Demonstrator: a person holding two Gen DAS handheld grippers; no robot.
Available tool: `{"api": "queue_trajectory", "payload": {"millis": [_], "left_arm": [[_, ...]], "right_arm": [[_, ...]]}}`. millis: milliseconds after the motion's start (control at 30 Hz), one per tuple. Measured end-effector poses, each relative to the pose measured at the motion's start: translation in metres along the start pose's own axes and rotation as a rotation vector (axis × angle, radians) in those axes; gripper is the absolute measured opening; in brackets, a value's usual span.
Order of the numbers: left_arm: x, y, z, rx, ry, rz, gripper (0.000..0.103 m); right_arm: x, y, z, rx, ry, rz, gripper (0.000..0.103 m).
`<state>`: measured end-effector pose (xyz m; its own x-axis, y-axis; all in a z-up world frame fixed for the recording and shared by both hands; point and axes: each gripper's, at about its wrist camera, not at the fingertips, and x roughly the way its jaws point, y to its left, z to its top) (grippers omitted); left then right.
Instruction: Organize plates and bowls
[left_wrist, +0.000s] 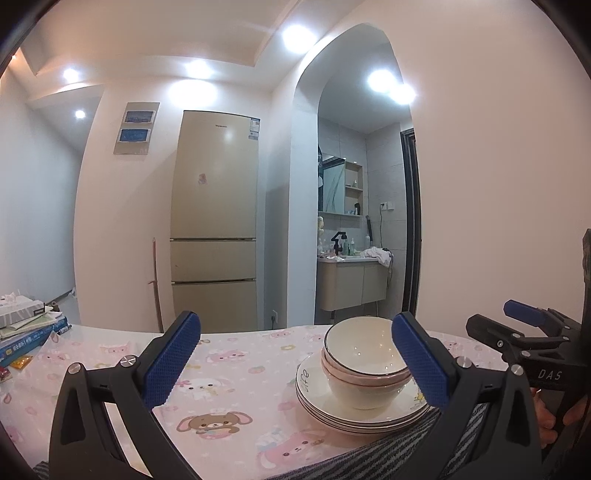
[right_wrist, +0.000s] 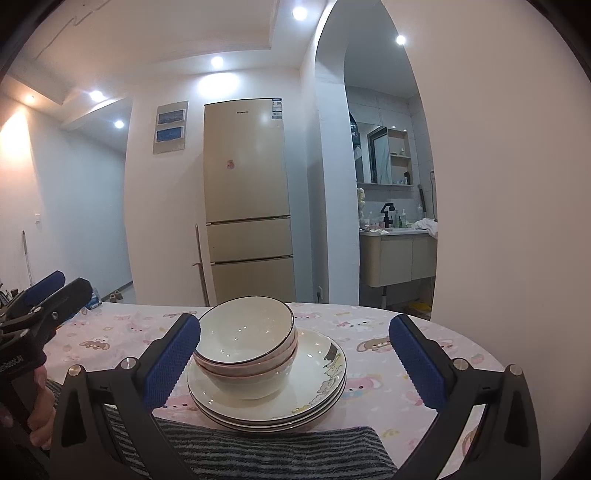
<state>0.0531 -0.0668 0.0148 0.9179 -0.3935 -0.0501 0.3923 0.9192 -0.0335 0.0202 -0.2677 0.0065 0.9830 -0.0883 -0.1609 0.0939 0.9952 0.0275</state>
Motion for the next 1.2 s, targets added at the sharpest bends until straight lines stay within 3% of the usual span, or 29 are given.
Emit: {"api": "queue_trajectory", "payload": {"millis": [433, 600, 767, 1200], "left_arm": [[0.001, -0.01, -0.001, 0.038, 0.009, -0.005, 0.103], [-0.003, -0.009, -0.001, 0.034, -0.005, 0.008, 0.103], [-0.002, -0.007, 0.0, 0.022, -0.001, 0.014, 0.103], [0.002, -0.008, -0.001, 0.036, 0.017, 0.013, 0.103]], "right_arm": [[0.001, -0.007, -0.008, 0.037, 0.02, -0.012, 0.103], [0.012, 0.016, -0.008, -0.071, 0.071, 0.024, 0.103], [0.001, 0.032, -0.008, -0.148, 0.018, 0.012, 0.103], [-0.003, 0.014, -0.007, -0.064, -0.008, -0.003, 0.103]]}}
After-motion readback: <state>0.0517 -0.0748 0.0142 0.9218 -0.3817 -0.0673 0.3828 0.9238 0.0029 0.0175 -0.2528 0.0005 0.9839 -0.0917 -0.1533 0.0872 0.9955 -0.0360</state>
